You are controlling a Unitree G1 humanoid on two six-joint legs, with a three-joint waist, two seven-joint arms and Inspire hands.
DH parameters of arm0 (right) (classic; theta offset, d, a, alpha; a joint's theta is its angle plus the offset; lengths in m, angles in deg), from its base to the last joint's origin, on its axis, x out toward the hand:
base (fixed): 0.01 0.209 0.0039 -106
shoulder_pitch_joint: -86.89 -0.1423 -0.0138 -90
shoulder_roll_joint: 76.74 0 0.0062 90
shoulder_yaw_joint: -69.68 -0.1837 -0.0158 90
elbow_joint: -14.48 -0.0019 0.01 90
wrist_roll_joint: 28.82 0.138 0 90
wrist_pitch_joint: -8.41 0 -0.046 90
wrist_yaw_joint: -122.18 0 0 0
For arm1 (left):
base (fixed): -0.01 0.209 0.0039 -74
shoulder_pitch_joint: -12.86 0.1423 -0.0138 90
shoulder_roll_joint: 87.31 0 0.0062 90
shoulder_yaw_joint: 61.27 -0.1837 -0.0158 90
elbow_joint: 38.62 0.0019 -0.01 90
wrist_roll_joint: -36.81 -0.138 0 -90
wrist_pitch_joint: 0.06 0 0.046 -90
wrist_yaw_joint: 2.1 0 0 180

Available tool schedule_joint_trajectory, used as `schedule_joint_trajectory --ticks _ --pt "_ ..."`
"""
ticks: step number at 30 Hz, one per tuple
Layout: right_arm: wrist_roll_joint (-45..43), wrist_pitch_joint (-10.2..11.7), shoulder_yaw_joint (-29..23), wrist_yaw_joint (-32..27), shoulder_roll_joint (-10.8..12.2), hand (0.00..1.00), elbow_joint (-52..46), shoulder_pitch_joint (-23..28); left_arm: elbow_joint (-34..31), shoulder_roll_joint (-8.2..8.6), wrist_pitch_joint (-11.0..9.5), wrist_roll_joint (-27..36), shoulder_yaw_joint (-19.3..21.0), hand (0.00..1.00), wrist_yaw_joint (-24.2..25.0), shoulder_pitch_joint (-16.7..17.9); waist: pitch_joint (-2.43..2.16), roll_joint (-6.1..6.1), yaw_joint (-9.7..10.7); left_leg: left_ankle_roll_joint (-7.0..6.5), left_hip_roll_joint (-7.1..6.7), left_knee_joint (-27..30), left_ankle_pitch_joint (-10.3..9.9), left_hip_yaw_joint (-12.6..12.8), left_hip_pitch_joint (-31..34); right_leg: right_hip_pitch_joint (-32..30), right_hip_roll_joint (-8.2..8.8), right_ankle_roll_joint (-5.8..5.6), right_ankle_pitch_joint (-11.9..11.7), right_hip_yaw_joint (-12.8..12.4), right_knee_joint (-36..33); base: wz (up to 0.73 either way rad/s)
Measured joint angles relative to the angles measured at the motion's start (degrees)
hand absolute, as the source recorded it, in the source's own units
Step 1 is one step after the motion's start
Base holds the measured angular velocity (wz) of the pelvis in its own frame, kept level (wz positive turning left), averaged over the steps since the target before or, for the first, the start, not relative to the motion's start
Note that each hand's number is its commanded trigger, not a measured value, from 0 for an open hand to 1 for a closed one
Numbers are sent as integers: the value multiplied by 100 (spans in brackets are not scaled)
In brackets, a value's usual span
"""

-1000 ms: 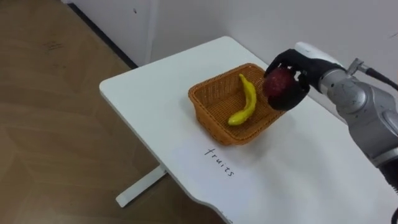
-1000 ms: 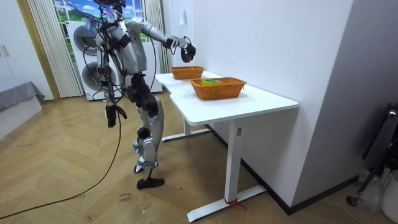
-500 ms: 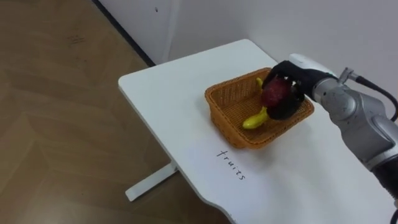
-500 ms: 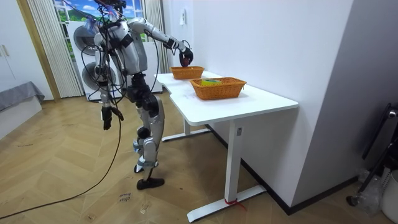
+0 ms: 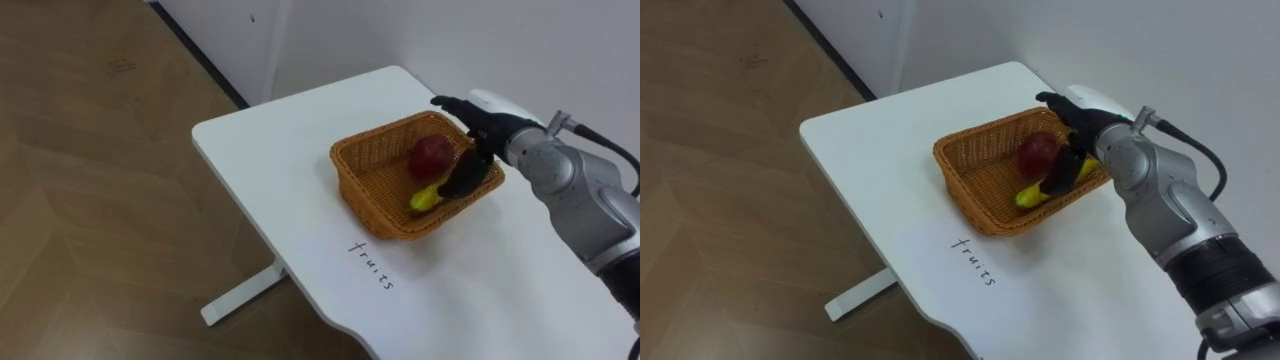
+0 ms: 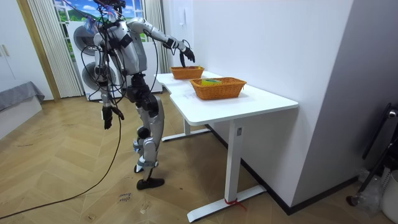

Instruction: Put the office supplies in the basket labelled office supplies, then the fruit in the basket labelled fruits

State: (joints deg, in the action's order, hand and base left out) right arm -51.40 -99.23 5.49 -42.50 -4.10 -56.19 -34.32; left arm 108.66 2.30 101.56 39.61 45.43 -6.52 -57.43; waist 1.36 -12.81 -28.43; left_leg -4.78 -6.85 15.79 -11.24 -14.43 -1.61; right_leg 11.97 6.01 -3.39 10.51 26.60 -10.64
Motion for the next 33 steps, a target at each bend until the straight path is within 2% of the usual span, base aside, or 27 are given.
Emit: schedule_joint_trajectory --ticks 5,8,24,29,32,33 --pt "-2 -7 0 0 0 0 -5 0 2 0 16 7 -6 0 -13 8 -37 15 6 7 -2 4 5 6 31 -6 0 0 0 -38 -1 0" --pt "1 -11 -1 -12 0 0 -3 0 3 1 37 7 -6 0 -13 9 -41 17 7 6 -2 4 6 5 24 -4 -4 0 0 -116 -2 0" --pt "32 -5 -1 -17 0 0 5 -4 16 1 50 6 -5 0 -32 7 -44 13 8 5 -3 -5 5 5 24 -20 -2 0 0 -119 -2 0" --pt "29 8 -2 -18 0 0 4 -10 10 2 48 49 -2 0 -9 -4 -71 -23 13 4 2 -13 5 32 42 -80 0 0 0 -141 -8 -2" --pt "26 16 -17 -32 0 0 3 -181 15 27 48 104 5 0 27 -65 -75 -28 96 5 16 -2 7 98 69 -138 -1 0 0 -178 1 -9" --pt "14 57 -81 -40 -1 0 3 -265 22 27 42 104 8 0 27 -73 -76 -29 207 3 16 12 9 98 92 -160 0 0 0 -160 -2 -5"
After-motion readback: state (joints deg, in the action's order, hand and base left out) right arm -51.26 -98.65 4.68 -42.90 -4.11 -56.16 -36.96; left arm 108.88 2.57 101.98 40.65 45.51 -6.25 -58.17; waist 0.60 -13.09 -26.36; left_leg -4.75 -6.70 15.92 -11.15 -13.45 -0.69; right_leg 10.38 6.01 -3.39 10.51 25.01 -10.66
